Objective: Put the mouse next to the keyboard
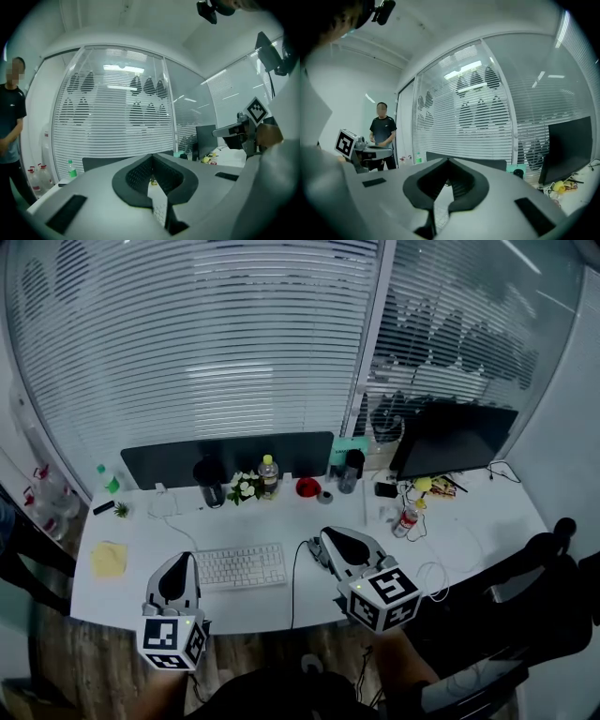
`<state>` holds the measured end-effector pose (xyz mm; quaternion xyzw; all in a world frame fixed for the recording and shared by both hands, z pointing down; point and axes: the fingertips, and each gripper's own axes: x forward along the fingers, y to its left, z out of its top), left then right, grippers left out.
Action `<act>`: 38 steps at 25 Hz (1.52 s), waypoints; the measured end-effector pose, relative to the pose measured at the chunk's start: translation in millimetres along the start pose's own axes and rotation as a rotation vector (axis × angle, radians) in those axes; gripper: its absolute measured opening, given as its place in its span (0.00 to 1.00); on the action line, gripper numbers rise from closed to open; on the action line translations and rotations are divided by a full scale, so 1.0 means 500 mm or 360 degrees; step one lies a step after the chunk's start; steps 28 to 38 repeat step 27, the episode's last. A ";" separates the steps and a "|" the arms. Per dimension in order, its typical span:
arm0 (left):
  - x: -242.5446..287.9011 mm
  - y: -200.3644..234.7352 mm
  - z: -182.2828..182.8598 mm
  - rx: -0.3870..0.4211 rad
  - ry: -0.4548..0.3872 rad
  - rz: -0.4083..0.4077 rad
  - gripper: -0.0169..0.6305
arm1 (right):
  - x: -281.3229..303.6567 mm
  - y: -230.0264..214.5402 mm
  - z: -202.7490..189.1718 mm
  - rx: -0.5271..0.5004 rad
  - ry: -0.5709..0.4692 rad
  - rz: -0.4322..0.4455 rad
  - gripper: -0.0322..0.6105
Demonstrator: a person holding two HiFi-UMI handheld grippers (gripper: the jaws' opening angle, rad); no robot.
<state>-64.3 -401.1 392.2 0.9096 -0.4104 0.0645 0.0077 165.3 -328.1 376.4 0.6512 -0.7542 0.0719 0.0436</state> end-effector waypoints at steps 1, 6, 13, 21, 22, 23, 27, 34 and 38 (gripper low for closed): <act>-0.004 0.001 0.003 0.0005 -0.0007 0.0002 0.07 | -0.002 0.003 0.002 -0.0011 -0.0002 -0.0006 0.05; -0.014 0.008 0.015 0.0005 -0.0036 0.0022 0.07 | -0.004 0.014 0.009 -0.0038 -0.0010 -0.0011 0.05; -0.019 0.018 0.018 -0.0016 -0.0025 0.0059 0.07 | -0.002 0.023 0.032 -0.0065 -0.0031 0.0003 0.05; -0.021 0.020 0.015 -0.0024 -0.0020 0.0066 0.07 | 0.004 0.017 0.027 -0.0061 -0.0014 -0.0031 0.05; -0.021 0.019 0.016 -0.0024 -0.0020 0.0066 0.07 | 0.005 0.015 0.027 -0.0056 -0.0011 -0.0032 0.05; -0.020 0.018 0.017 -0.0024 -0.0020 0.0065 0.07 | 0.005 0.014 0.027 -0.0052 -0.0008 -0.0033 0.05; -0.015 0.011 0.016 -0.0027 -0.0019 0.0053 0.07 | 0.002 0.005 0.024 -0.0048 -0.0005 -0.0054 0.05; -0.015 0.011 0.016 -0.0027 -0.0019 0.0053 0.07 | 0.002 0.005 0.024 -0.0048 -0.0005 -0.0054 0.05; -0.015 0.011 0.016 -0.0027 -0.0019 0.0053 0.07 | 0.002 0.005 0.024 -0.0048 -0.0005 -0.0054 0.05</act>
